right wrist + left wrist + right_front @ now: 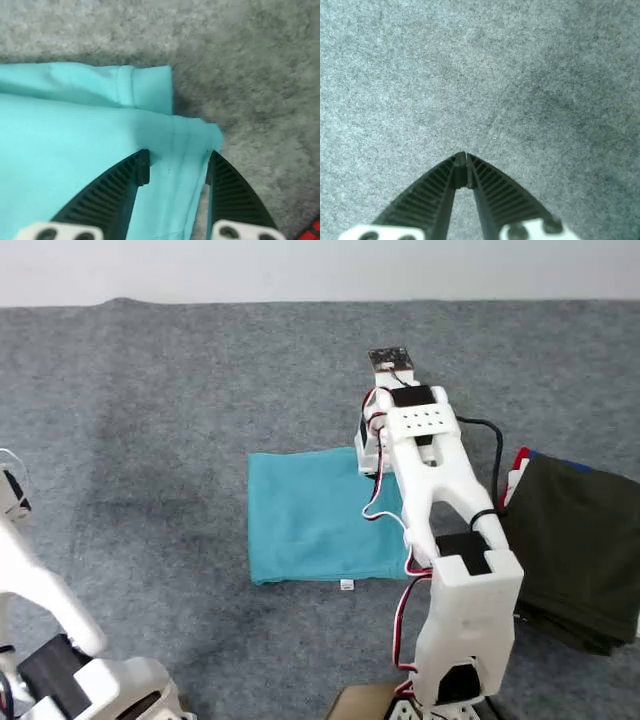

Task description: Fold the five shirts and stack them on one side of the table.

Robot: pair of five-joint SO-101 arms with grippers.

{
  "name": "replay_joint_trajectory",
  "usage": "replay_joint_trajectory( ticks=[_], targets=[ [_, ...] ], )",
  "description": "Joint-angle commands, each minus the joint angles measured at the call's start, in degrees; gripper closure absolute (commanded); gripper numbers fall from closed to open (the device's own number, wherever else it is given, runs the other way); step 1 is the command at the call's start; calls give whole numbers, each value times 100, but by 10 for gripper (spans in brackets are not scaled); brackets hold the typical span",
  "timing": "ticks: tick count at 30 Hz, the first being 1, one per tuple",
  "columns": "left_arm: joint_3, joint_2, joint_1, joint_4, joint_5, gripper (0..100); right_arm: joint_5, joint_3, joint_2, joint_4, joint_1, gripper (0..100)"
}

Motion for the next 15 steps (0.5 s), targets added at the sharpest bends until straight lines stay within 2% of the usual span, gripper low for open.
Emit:
replay_joint_trajectory(
  ticks=[1,6,15],
  targets=[
    [13,-264,-9,-114,-18,995,-53,-387,-127,-4,259,800],
    [13,-264,-9,-114,-18,995,-44,-404,-13,-4,312,800],
    [13,-264,-9,-114,-18,995,-44,-536,444,-66,-101,824]
  ],
)
